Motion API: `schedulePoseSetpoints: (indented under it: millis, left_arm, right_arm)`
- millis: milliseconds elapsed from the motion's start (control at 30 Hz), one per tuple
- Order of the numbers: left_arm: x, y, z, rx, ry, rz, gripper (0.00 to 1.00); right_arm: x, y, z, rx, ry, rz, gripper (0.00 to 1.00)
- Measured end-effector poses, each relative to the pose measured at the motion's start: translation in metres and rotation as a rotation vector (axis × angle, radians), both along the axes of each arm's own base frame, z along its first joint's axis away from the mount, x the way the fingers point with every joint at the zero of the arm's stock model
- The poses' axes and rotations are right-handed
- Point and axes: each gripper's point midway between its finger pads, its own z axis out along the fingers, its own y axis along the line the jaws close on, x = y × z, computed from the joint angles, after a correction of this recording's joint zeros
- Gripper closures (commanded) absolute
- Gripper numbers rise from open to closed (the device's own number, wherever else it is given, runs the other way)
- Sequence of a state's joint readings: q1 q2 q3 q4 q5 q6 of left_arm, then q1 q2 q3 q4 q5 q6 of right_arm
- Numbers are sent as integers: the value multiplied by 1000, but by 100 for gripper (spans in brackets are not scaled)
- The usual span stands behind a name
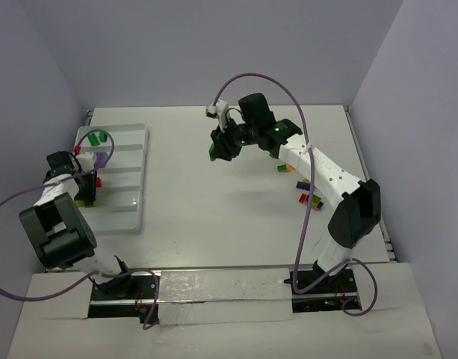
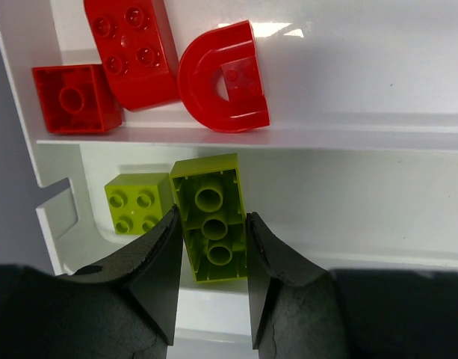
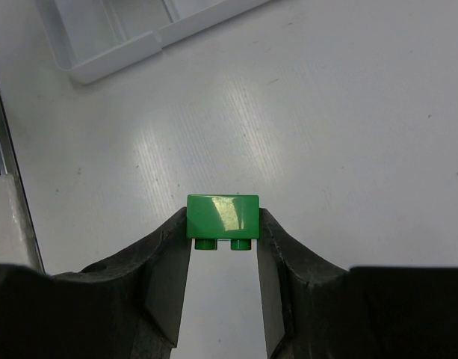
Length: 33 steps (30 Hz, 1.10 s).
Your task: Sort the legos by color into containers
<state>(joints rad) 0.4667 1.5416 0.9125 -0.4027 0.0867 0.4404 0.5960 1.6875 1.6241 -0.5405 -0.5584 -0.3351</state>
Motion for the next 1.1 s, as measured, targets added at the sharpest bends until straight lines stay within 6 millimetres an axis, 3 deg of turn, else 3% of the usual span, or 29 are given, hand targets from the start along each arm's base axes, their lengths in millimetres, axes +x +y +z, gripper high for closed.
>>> schedulePoseSetpoints:
  millis: [100,167,200,233,333,500,800,867,967,1100]
  left_arm:
    - [0,1,-5,-6,20,0,99]
    - [1,2,-6,-4,26,1,91]
    - [1,3,-6,-2,29,-1,83]
    - [1,3,-6,0,31,-2,69]
    - [2,4,-5,1,30,-3,49]
    - [10,8,8,10,15,-5,40]
    - [38,15,60,27,-86,-22,33]
    - [42,-2,77,-37,-140,-70,33]
    - [46,-45,120,-194,-283,-174,33]
    - [38,-136,192,-446,-523,-394,32]
  right_arm:
    - [1,0,0,-1,0,-2,100]
    - [1,0,0,-1,0,-2,100]
    - [1,0,0,-1,0,-2,100]
    - [1,0,0,-1,0,-2,100]
    - [1,0,0,-1,0,-2,100]
    - [0,0,0,1,4,-4,100]
    - [0,0,0,13,30,-20,100]
    - [-1,0,2,33,54,-28,100]
    - [-1,-1,7,78,103,-36,100]
    - [-8,1,17,163,217,-34,100]
